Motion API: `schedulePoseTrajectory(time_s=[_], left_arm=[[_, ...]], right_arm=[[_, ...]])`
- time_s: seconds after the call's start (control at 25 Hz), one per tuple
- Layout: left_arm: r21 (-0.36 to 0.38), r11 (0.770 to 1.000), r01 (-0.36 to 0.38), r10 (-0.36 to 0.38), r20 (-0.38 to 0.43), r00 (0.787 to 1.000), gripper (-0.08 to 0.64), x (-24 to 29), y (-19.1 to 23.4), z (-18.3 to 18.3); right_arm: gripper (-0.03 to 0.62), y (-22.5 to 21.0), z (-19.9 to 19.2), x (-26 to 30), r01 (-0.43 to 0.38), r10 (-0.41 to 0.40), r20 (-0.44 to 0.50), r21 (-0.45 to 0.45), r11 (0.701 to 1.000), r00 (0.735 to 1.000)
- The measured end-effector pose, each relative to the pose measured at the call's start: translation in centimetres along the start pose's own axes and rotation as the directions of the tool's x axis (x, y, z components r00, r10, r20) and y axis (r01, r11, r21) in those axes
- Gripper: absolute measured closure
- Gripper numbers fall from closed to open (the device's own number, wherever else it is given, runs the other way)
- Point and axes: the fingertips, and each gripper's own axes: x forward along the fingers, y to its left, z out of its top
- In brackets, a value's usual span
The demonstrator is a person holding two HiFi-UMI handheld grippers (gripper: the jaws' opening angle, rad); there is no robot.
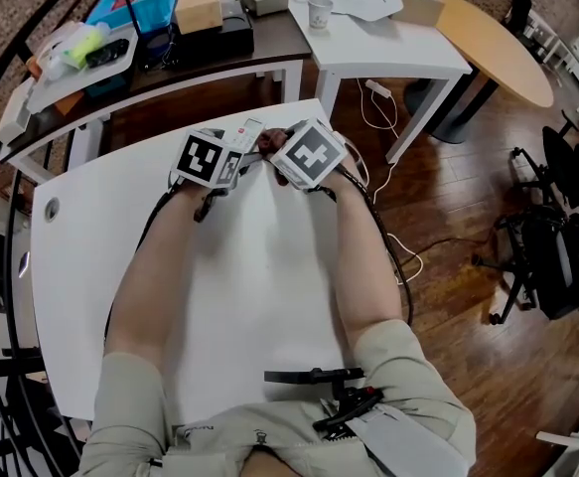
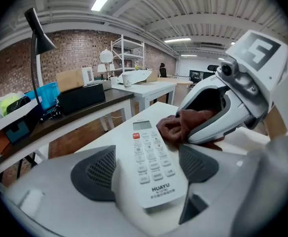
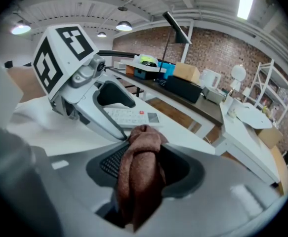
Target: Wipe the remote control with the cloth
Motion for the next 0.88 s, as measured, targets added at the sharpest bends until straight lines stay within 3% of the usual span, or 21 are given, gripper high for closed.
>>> schedulePoseTrajectory(time_s=[0.2, 0.36, 0.48, 0.88], left_arm=[[0.027, 0.999, 0.036, -0.035, -0.014, 0.999, 0.185, 0.0, -0.6, -0.1], [0.069, 0.995, 0.066, -0.065, -0.017, 0.998, 0.271, 0.1, -1.5, 0.2], [0.07, 0.995, 0.074, -0.073, -0.022, 0.997, 0.293, 0.1, -1.7, 0.1], [0.041, 0.999, 0.025, -0.027, 0.055, 0.998, 0.311, -1.3, -1.4, 0.1]], right_arm=[[0.398, -0.1, -0.3, -0.1, 0.007, -0.007, -0.009, 0.003, 1.0, 1.0], [0.408, -0.2, 0.0, 0.0, 0.006, -0.006, 0.004, -0.004, 1.0, 1.0], [0.417, -0.6, -0.2, 0.1, 0.024, -0.024, -0.002, -0.011, 1.0, 1.0], [0.462, -1.3, -0.5, -0.5, 0.054, -0.054, -0.017, -0.008, 0.999, 0.998]])
